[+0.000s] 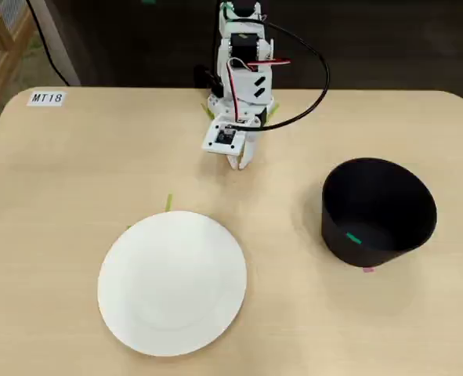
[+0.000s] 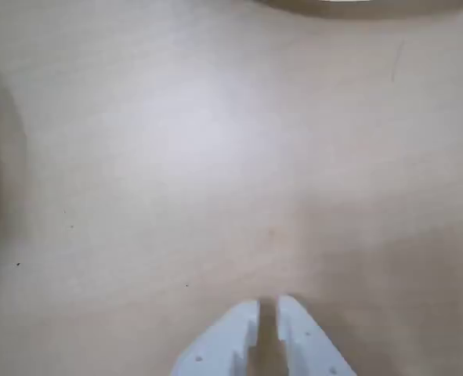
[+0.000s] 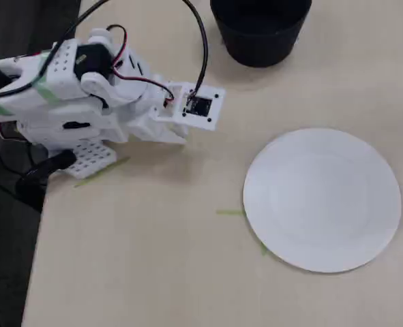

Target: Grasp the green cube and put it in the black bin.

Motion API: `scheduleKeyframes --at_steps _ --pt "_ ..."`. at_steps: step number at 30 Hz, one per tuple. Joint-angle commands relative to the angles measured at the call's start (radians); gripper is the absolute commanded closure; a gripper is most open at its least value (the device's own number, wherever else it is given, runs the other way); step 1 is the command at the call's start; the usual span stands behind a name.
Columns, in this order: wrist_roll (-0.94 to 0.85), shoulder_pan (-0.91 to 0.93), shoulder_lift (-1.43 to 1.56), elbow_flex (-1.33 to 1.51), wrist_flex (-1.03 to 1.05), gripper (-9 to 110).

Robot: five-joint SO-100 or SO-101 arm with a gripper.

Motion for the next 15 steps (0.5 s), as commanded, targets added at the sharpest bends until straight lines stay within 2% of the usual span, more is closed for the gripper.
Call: scheduleKeyframes --at_steps 1,3,5,6,8,9,14,15 --pt "-0.002 -0.003 -0.005 -0.006 0.006 99" --pt "0.137 -0.029 -0.005 -0.006 -0.011 99" --pt "0.163 -0.078 -0.005 -0.006 -0.017 99" --pt "0.278 -0.103 -0.005 -0.006 -0.078 99" --pt "0.701 -0.127 -0.005 -0.008 -0.348 98" --pt "0.845 -0.103 -0.005 -0.008 -0.408 96" --pt "1.253 -0.118 -0.005 -0.008 -0.534 96" --pt "1.292 -0.12 -0.005 -0.009 -0.537 96"
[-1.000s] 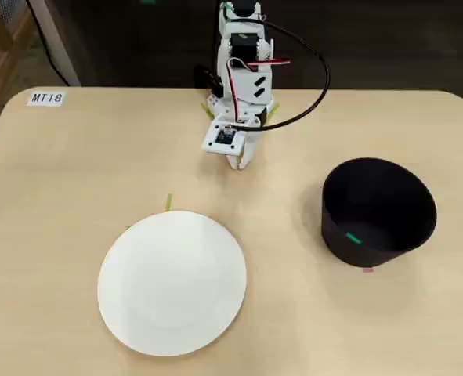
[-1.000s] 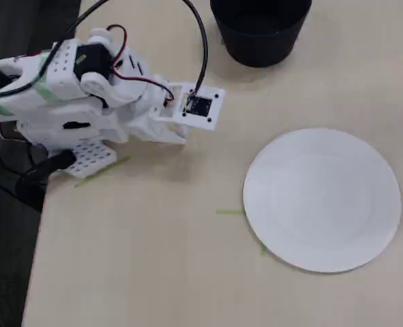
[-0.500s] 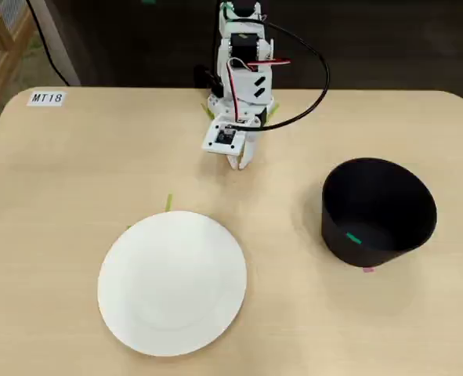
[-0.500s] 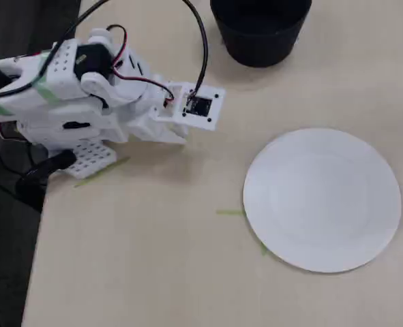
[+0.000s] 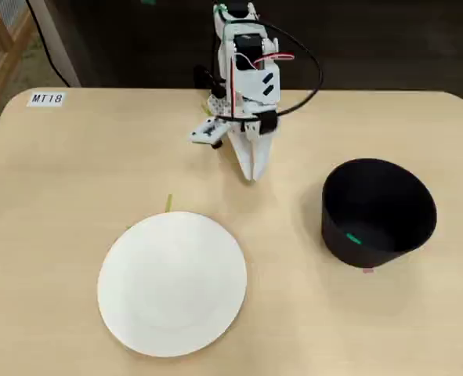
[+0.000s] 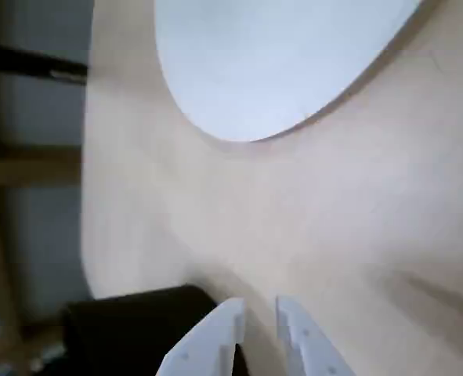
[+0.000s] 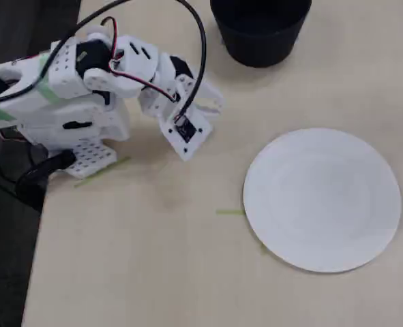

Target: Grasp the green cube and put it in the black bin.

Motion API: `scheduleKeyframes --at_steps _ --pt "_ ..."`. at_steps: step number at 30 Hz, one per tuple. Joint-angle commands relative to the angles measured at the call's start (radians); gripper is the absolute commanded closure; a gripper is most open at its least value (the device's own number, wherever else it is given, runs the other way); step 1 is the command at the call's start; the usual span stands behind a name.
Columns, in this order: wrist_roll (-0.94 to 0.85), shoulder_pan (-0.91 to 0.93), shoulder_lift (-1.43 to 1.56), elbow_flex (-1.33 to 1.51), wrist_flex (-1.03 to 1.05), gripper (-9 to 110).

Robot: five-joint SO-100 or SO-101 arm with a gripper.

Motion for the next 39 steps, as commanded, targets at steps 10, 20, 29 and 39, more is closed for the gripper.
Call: scheduleKeyframes --at_steps 10,20,29,39 --pt "0.425 0.043 -0.003 -0.008 -0.058 97" --pt "0.42 0.043 -0.003 -0.008 -0.058 98" --pt "0.42 0.043 -0.003 -0.008 -0.058 101" --pt "0.419 0.043 -0.003 -0.008 -0.058 101"
